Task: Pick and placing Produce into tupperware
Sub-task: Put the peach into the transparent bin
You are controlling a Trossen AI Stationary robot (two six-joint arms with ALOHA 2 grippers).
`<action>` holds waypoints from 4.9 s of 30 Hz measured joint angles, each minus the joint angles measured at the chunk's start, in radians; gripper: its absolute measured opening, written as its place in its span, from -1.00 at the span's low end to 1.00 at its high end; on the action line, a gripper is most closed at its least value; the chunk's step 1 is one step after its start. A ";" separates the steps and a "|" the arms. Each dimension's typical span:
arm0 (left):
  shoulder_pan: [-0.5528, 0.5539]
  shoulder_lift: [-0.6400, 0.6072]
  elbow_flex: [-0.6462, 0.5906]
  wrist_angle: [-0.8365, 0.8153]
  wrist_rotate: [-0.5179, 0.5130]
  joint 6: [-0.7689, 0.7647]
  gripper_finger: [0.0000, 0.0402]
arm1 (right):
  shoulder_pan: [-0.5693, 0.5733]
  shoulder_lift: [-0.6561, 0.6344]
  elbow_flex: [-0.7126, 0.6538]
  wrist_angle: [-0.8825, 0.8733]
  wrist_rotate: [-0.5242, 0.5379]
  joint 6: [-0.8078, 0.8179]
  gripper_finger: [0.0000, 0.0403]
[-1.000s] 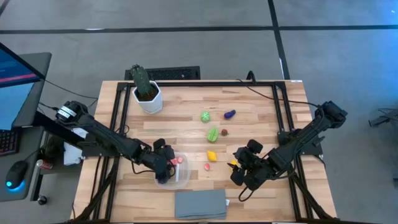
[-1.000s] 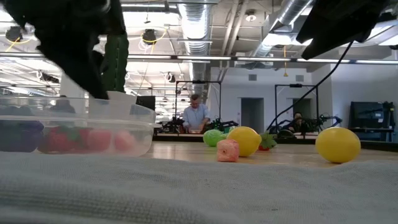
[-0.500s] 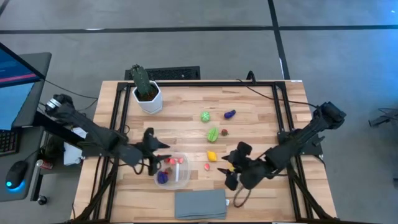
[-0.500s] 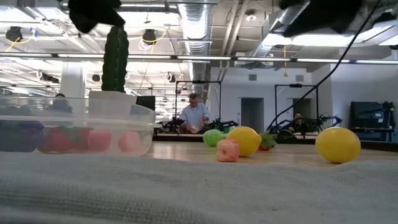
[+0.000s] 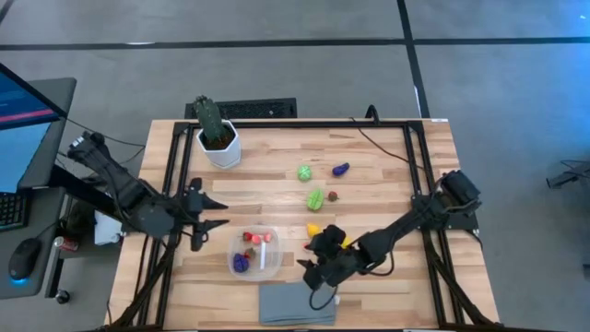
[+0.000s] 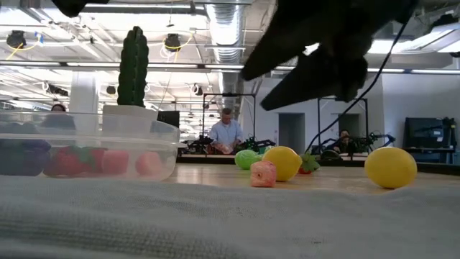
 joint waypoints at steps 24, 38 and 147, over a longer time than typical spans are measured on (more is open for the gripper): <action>-0.021 -0.291 0.000 -0.245 -0.129 0.039 -0.14 | -0.043 0.020 0.017 -0.203 -0.053 0.051 0.31; -0.021 -0.292 0.000 -0.281 -0.181 0.035 -0.14 | -0.094 0.038 0.016 -0.224 -0.136 -0.061 0.21; -0.021 -0.291 0.000 -0.302 -0.204 -0.036 -0.14 | -0.177 0.090 0.131 -0.045 -0.272 -0.224 -0.33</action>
